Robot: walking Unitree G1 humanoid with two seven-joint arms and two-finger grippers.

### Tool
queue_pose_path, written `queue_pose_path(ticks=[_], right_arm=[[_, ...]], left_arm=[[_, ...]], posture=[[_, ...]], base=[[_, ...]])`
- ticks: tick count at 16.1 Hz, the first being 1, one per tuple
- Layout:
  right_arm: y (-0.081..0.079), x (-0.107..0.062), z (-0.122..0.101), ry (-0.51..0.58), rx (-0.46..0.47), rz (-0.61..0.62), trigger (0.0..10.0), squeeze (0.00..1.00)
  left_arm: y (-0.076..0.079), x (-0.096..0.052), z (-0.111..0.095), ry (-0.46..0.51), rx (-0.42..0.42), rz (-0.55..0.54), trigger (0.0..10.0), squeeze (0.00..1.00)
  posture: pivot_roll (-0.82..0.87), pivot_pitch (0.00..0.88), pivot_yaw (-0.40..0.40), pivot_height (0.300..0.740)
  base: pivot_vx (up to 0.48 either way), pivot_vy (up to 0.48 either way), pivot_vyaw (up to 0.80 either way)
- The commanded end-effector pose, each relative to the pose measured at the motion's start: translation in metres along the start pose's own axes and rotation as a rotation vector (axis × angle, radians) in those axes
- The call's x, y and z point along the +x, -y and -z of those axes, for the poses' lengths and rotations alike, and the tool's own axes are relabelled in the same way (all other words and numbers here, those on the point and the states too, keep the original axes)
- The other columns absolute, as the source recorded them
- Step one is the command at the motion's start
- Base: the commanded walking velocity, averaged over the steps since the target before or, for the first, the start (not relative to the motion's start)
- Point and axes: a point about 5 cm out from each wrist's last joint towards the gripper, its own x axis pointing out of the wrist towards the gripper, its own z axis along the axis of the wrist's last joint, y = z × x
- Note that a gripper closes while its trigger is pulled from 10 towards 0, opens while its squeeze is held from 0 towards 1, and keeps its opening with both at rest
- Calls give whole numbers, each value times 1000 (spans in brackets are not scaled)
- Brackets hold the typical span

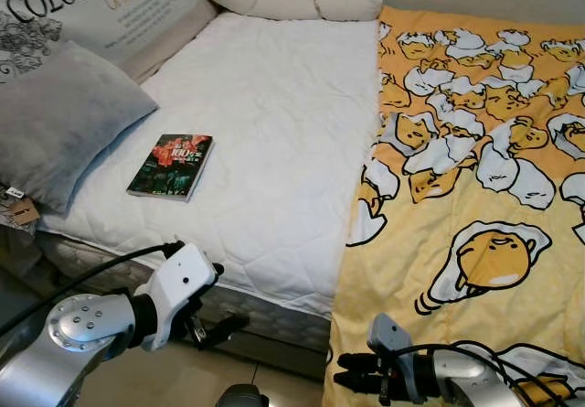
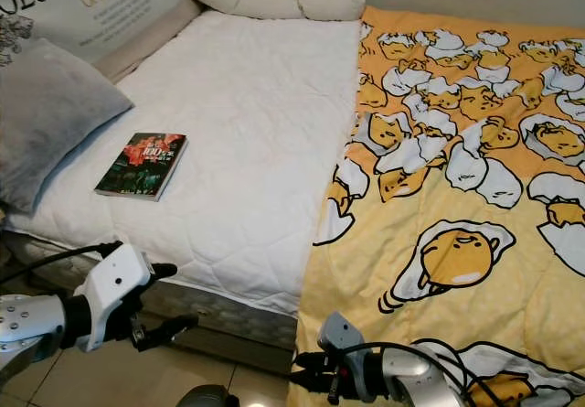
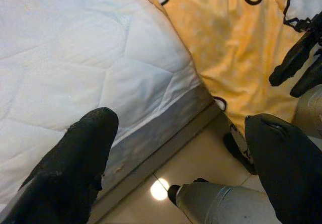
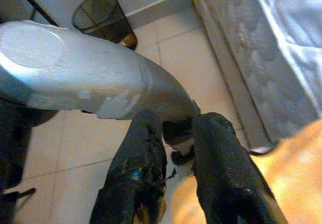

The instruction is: Clean up the room

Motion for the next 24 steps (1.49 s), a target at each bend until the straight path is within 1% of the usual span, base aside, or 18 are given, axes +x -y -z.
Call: queue_pose_path(ticks=[1, 3, 5, 6, 7, 8, 9, 11, 12, 13, 16, 17, 18, 19, 20, 21, 22, 24], right_arm=[[1, 0, -6, 35, -8, -6, 10000, 1000], [9, 0, -13, 86, 3, 54, 10000, 1000], [37, 2, -36, 184, -17, 317, 10000, 1000], [43, 6, -43, 211, -10, 387, 10000, 1000], [54, 9, -53, 247, 12, 486, 10000, 1000], [67, 14, -66, 281, 65, 608, 10000, 1000], [75, 22, -77, 262, 78, 669, 10000, 1000], [82, 38, -90, 159, 42, 730, 10000, 1000], [82, 40, -92, 137, 34, 743, 10000, 1000], [87, 46, -100, 67, 17, 813, 10000, 1000], [93, 46, -105, -37, -20, 941, 10000, 1000], [97, 42, -105, -74, 1, 1013, 10000, 0], [98, 42, -105, -75, 16, 1016, 10000, 0], [94, 48, -101, -64, 93, 968, 10000, 0], [93, 49, -99, -69, 103, 961, 10000, 0], [93, 48, -96, -82, 111, 963, 2196, 0], [93, 48, -95, -82, 122, 963, 0, 0], [94, 45, -92, -85, 140, 977, 0, 0]], left_arm=[[-2, 2, -1, -1, 16, -4, 10000, 1000], [-3, 2, -1, 2, 18, -8, 10000, 1000], [-4, 4, 0, 10, 14, -24, 10000, 1000], [-4, 4, 0, 11, 14, -28, 10000, 1000], [-4, 6, 0, 13, 15, -31, 10000, 1000], [-4, 7, 0, 15, 18, -37, 10000, 1000], [-5, 9, -1, 20, 23, -44, 10000, 1000], [-6, 11, -2, 24, 26, -48, 10000, 1000], [-6, 11, -3, 24, 27, -49, 10000, 1000], [-7, 12, -4, 26, 30, -52, 10000, 1000], [-4, 9, -6, 31, 31, -58, 10000, 1000], [-1, 4, -7, 33, 22, -65, 10000, 1000], [0, 3, -7, 32, 21, -65, 10000, 1000], [5, 0, -6, 25, 13, -64, 10000, 1000], [6, -1, -5, 23, 11, -63, 10000, 1000], [9, -3, -5, 20, 7, -62, 10000, 1000], [11, -4, -4, 17, 4, -63, 10000, 1000], [14, -7, -3, 10, -3, -68, 10000, 1000]], posture=[[258, 0, 32, 740], [260, 0, 30, 740], [256, 0, 32, 740], [256, 0, 32, 740], [253, 0, 36, 740], [255, 0, 39, 740], [256, 0, 42, 740], [262, 0, 46, 740], [264, 0, 46, 740], [281, 0, 47, 740], [305, 31, 41, 740], [321, 61, 36, 740], [323, 66, 36, 740], [338, 90, 33, 740], [338, 90, 33, 740], [346, 104, 27, 740], [348, 109, 24, 740], [347, 110, 21, 740]], base=[[0, 0, 0], [0, 0, 0], [0, 0, 0], [0, 0, 0], [0, 0, 0], [0, 0, 0], [0, 0, 0], [0, 0, 0], [0, 0, 0], [0, 0, 0], [0, 0, 0], [0, 0, 0], [0, 0, 0], [0, 0, 0], [0, 0, 0], [0, 0, 0], [0, 0, 0], [0, 0, 0]])
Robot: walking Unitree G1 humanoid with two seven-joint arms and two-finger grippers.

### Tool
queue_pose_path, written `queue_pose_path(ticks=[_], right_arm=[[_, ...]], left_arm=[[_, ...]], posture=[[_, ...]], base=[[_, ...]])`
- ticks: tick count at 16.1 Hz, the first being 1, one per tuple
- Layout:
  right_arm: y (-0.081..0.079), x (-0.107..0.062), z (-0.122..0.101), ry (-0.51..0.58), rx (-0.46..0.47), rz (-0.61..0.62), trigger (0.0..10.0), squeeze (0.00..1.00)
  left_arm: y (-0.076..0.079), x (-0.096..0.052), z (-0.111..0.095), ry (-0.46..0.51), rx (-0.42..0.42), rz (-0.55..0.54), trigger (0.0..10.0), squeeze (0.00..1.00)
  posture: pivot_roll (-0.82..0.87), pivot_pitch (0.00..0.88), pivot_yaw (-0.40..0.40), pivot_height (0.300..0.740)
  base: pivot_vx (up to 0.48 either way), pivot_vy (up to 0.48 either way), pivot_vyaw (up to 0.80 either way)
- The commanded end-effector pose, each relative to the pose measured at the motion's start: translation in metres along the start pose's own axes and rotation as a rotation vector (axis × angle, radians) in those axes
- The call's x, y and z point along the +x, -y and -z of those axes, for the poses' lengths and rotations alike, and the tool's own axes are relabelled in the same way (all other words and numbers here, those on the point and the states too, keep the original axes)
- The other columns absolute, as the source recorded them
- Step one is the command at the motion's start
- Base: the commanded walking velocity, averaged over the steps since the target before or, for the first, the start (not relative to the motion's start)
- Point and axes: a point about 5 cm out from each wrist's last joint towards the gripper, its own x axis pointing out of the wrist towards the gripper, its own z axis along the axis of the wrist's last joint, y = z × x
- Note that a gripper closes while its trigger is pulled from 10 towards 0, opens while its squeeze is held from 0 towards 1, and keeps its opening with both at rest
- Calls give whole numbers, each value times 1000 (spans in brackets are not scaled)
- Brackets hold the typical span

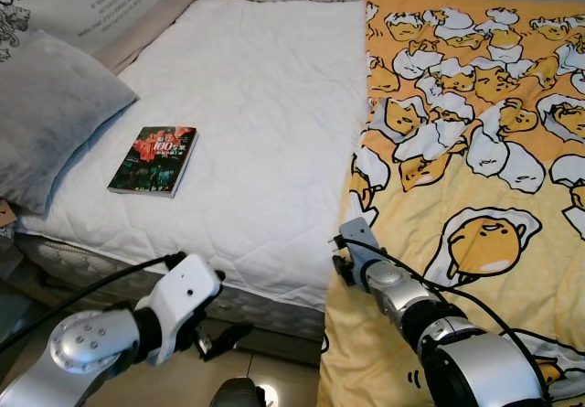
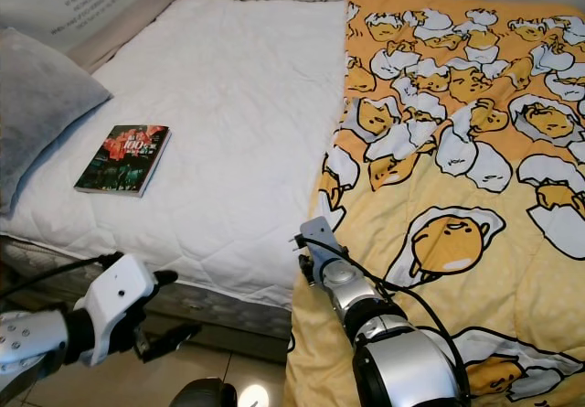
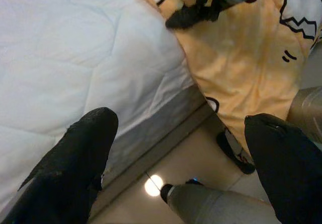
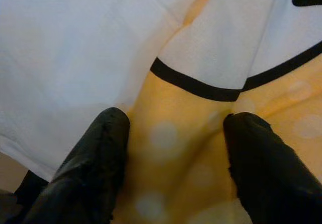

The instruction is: Clean up the room

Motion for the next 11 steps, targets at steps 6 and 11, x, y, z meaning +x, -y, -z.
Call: queue_pose_path(ticks=[6, 11], right_arm=[[3, 0, -4, 12, 80, -13, 0, 0], [-1, 0, -18, 84, 153, -109, 0, 0]], left_arm=[[-3, -3, -6, 6, 19, -16, 10000, 1000], [-3, -5, -8, 7, 17, 30, 10000, 1000]], posture=[[340, 98, 27, 740], [336, 90, 28, 740]], base=[[0, 0, 0], [0, 0, 0]])
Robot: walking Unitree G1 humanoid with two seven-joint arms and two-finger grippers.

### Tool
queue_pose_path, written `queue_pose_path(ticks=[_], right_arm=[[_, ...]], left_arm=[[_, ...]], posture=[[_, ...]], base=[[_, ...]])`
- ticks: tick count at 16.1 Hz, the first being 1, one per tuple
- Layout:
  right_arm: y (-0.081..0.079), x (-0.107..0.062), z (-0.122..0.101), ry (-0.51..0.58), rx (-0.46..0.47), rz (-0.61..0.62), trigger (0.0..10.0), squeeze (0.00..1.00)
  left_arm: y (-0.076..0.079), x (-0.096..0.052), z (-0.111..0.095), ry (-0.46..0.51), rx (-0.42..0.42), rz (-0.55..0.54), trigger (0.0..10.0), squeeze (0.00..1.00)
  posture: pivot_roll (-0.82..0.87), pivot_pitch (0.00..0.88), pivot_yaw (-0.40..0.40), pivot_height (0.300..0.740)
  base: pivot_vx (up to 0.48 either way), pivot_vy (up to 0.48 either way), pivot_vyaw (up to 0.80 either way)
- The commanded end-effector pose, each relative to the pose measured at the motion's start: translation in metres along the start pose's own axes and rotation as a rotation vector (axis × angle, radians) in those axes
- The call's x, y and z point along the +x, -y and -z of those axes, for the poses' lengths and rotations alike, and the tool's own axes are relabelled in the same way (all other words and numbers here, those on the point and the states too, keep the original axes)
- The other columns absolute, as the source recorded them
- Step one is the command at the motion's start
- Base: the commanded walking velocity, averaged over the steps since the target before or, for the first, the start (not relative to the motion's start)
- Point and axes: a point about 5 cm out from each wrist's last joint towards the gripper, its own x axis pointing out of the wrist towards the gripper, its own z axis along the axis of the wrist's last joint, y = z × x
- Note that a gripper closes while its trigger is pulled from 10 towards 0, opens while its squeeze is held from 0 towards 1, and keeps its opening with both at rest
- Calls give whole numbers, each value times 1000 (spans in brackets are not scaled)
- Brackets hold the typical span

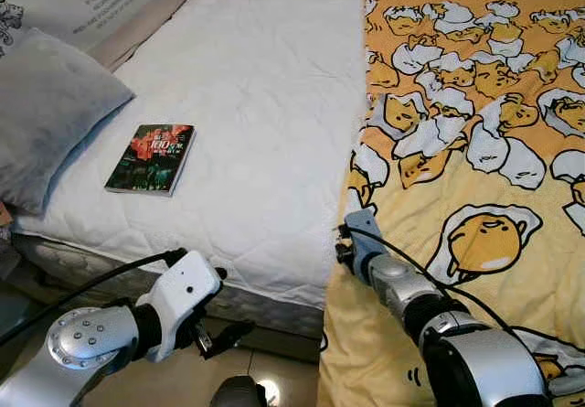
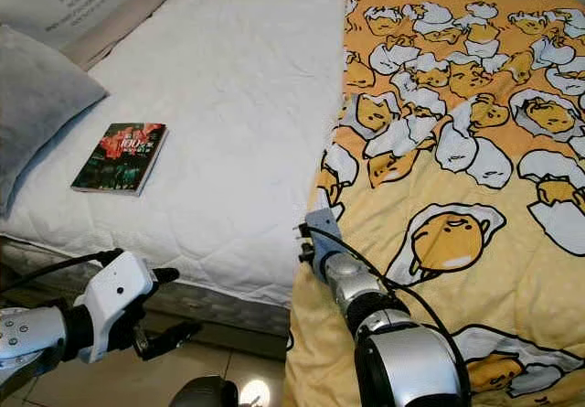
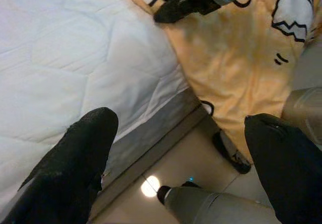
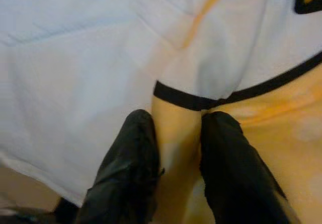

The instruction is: Clean up the room

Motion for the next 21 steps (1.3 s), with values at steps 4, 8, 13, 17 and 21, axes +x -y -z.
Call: queue_pose_path(ticks=[4, 8, 13, 17, 21], right_arm=[[-11, -1, -5, 51, 39, -213, 0, 0], [-30, -6, 14, -14, -47, -480, 0, 0], [-30, -8, 15, 29, -107, -476, 10000, 0], [6, -22, 2, 297, 51, -327, 10000, 1000], [37, -53, 5, 449, 96, -91, 10000, 1000]], left_arm=[[2, -7, 1, -26, -5, 61, 10000, 1000], [-1, -5, 3, -38, -10, 94, 10000, 1000], [-9, 3, 4, -7, -8, 50, 10000, 1000], [-18, 20, 13, 120, -162, -210, 10000, 1000], [-26, 30, 13, 198, -215, -442, 10000, 1000]], posture=[[325, 82, 27, 740], [306, 47, 20, 740], [255, 0, -11, 740], [144, 0, -33, 740], [87, 0, -33, 740]], base=[[0, 0, 0], [0, 0, 0], [0, 0, 0], [0, 0, 0], [0, 0, 0]])
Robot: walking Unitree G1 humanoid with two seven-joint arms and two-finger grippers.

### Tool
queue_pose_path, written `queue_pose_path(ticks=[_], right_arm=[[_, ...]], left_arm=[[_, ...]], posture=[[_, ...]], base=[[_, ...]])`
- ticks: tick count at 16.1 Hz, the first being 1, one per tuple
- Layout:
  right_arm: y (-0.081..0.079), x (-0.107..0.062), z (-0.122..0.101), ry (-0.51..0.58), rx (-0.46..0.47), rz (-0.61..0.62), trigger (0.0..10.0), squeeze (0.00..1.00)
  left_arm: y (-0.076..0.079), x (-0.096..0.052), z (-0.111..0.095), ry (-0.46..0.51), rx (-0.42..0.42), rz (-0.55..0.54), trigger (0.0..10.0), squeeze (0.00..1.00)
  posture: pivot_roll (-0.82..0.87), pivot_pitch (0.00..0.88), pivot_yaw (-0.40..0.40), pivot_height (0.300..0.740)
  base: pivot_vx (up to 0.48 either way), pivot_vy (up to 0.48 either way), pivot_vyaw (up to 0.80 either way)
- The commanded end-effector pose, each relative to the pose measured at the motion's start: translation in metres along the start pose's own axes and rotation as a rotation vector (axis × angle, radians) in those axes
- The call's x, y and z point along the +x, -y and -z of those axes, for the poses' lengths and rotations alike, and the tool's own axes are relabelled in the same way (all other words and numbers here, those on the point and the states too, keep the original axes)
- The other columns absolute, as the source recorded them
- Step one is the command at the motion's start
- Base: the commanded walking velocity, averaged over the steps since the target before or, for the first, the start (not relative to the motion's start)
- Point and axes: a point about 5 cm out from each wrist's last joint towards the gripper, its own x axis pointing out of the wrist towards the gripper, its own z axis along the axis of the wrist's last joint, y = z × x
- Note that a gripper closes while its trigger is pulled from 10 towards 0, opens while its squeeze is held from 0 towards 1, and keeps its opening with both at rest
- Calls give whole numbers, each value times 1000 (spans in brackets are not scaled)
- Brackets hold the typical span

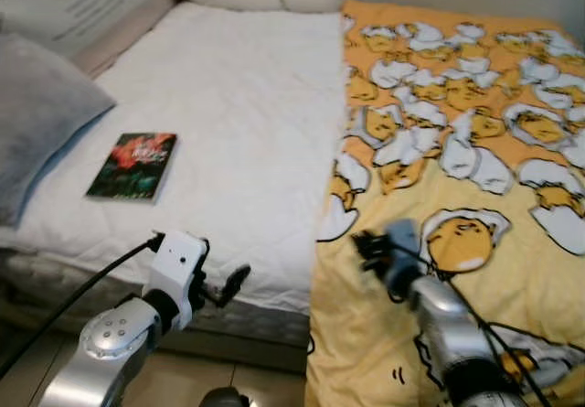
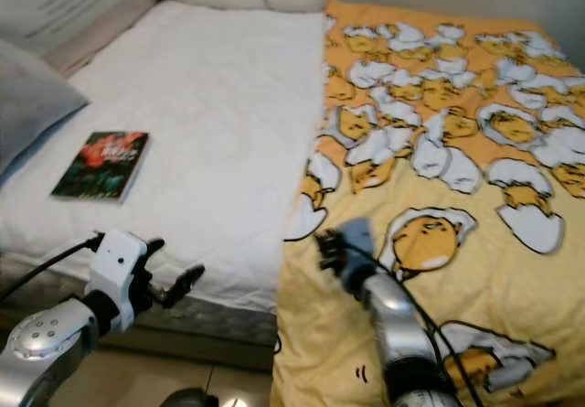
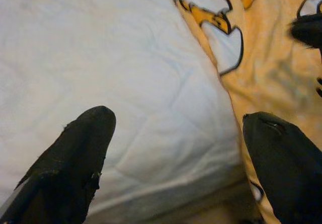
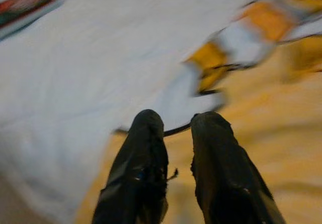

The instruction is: Clean up the room

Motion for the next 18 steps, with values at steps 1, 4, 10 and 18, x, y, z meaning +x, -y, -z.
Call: queue_pose_path(ticks=[1, 4, 10, 18], right_arm=[[4, -2, -7, 30, 20, 46, 10000, 1000], [2, -33, -1, 16, 102, 264, 10000, 1000], [5, -48, -2, -17, 95, 348, 10000, 0], [11, -44, 1, -66, 104, 357, 10000, 0]], left_arm=[[-4, 0, -1, 12, 14, -51, 10000, 1000], [-10, 2, -2, 75, -69, -179, 10000, 1000], [-11, 6, 2, 72, -48, -189, 10000, 1000], [-23, 1, 2, 75, -44, -263, 10000, 1000]], posture=[[76, 0, -30, 740], [24, 0, -3, 740], [39, 0, 1, 740], [105, 0, -51, 740]], base=[[0, 0, 0], [0, -84, 0], [0, -299, 0], [0, -367, 0]])
